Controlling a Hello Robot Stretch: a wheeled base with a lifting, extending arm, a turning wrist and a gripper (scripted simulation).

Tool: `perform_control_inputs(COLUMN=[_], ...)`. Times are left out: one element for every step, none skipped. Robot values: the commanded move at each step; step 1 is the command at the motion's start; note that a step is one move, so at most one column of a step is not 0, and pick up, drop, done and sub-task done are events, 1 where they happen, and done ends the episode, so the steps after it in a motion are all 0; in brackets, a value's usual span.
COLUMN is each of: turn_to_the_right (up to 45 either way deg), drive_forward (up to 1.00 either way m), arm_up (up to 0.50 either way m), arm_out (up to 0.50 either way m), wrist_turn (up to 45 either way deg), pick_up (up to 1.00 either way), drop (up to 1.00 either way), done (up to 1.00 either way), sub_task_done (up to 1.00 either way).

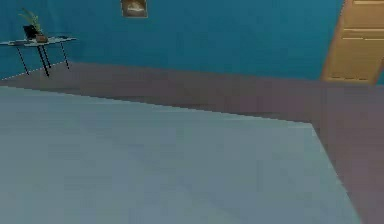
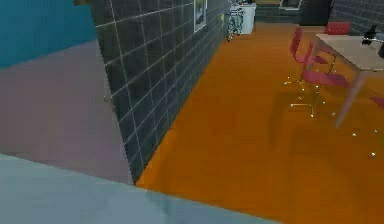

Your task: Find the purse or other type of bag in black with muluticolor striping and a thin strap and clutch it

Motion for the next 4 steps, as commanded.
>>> perform_control_inputs(turn_to_the_right=[-39.0,0.0,0.0,0.0], drive_forward=[0.0,1.0,1.0,1.0], arm_up=[0.0,0.0,0.0,0.0], arm_out=[0.0,0.0,0.0,0.0], wrist_turn=[0.0,0.0,0.0,0.0], pick_up=[0.0,0.0,0.0,0.0], drop=[0.0,0.0,0.0,0.0], done=[0.0,0.0,0.0,0.0], sub_task_done=[0.0,0.0,0.0,0.0])
